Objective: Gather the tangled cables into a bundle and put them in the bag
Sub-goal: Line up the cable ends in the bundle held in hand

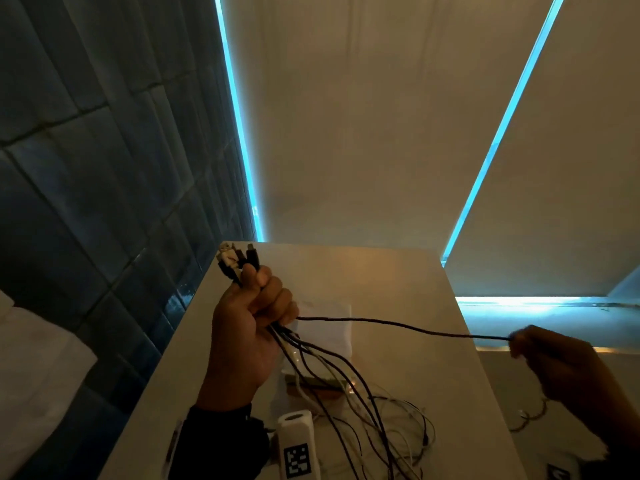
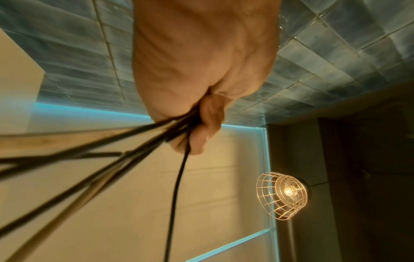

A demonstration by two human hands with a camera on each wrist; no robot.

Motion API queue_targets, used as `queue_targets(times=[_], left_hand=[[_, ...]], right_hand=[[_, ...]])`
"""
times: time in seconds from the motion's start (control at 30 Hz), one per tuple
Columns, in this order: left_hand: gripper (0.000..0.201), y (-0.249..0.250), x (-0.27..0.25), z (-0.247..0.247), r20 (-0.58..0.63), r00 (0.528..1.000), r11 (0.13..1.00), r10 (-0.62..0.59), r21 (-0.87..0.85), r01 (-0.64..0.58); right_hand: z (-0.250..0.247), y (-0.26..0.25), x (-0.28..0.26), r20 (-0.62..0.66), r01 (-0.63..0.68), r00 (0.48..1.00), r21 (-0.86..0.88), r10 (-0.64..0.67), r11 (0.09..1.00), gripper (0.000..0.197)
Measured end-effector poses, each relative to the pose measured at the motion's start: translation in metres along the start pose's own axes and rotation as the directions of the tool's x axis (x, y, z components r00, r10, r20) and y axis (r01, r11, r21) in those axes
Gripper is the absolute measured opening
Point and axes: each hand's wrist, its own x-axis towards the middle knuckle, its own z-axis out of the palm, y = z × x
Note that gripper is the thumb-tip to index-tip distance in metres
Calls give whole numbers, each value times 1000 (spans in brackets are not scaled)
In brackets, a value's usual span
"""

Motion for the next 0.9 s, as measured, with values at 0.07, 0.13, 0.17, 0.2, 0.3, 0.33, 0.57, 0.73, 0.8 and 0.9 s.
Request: queue_targets(times=[0.07,0.13,0.17,0.2,0.3,0.33,0.57,0.73,0.8,0.9], left_hand=[[37,1,1,0,-20,999,999,37,-4,-37],[37,3,3,1,-32,998,998,60,9,-59],[37,3,3,2,-31,998,998,62,25,-61],[35,2,3,4,-20,998,998,58,40,-57],[25,-4,4,15,85,996,999,9,40,-12],[22,-8,4,21,131,991,999,-20,29,16],[13,-24,0,69,283,946,987,-158,30,156],[21,-14,4,60,282,936,969,-210,189,160],[21,-13,4,58,269,938,968,-218,184,172],[21,-11,8,56,178,973,988,-146,69,135]], right_hand=[[-15,24,-11,12,-115,993,-12,115,993,51],[-30,74,-22,35,-247,967,-99,252,964,84],[-34,97,-26,73,-303,945,-167,318,938,90],[-36,115,-32,131,-320,923,-262,362,910,92],[-21,97,-32,160,-253,927,-404,340,879,77],[-11,65,-27,146,-196,952,-387,270,901,67],[92,-107,9,331,292,897,59,-294,955,53],[128,-115,14,376,179,872,354,-315,918,20],[132,-114,10,380,116,876,430,-297,895,22],[136,-100,9,438,81,850,442,-293,893,33]])
